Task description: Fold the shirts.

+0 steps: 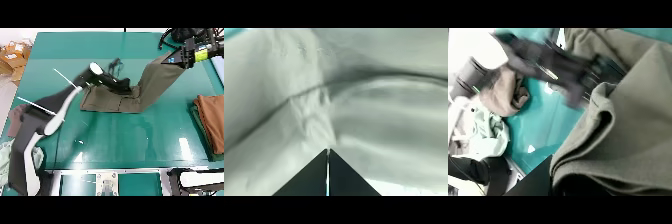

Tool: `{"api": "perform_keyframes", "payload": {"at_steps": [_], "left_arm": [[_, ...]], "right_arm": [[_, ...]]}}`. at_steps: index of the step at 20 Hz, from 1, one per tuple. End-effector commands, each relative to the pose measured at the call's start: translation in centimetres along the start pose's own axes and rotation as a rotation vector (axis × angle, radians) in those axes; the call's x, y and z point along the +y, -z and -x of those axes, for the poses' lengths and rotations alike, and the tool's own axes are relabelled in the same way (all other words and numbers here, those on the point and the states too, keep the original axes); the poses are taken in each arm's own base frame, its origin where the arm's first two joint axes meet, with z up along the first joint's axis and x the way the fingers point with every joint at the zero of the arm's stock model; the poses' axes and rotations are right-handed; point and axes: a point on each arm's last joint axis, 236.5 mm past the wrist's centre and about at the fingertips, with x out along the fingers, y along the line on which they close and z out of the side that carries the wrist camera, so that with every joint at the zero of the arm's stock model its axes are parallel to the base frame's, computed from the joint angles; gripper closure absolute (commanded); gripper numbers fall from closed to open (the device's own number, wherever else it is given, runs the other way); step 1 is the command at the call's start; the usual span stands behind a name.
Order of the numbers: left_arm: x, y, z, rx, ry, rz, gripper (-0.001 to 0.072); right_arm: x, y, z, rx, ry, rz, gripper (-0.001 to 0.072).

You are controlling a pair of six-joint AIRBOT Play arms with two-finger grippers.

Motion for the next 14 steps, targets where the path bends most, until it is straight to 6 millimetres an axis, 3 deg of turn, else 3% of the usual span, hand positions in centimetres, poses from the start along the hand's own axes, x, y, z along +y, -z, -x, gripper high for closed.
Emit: {"api": "perform_keyframes", "payload": {"at_steps": [1, 4, 7, 10, 12, 13, 14], "left_arm": [[0.4, -0.6, 10.0, 0.072, 0.028, -0.018, 0.0677], [2.2, -2.7, 17.5, -0.022, 0.002, -0.002, 0.0677], [4.2, -4.2, 24.0, -0.137, -0.029, 0.029, 0.0677], [6.0, -5.2, 29.2, -0.236, -0.041, 0.032, 0.0677], [6.8, -5.4, 31.3, -0.274, -0.029, 0.035, 0.0677], [7.2, -5.2, 31.9, -0.278, -0.03, 0.043, 0.0677], [7.4, -5.0, 32.3, -0.276, -0.033, 0.042, 0.0677]], "right_arm": [[2.0, -0.6, -4.0, -0.009, -0.022, -0.023, 0.0694], [3.7, -1.1, -10.0, -0.042, -0.034, -0.05, 0.0694], [5.0, -1.0, -18.0, -0.11, -0.039, -0.078, 0.0694], [5.9, -0.2, -27.5, -0.194, -0.027, -0.096, 0.0694], [6.9, 0.8, -34.4, -0.271, -0.044, -0.135, 0.0693], [6.9, 1.9, -37.5, -0.294, -0.042, -0.152, 0.0627], [6.8, 3.2, -40.2, -0.297, -0.035, -0.162, 0.0346]]}}
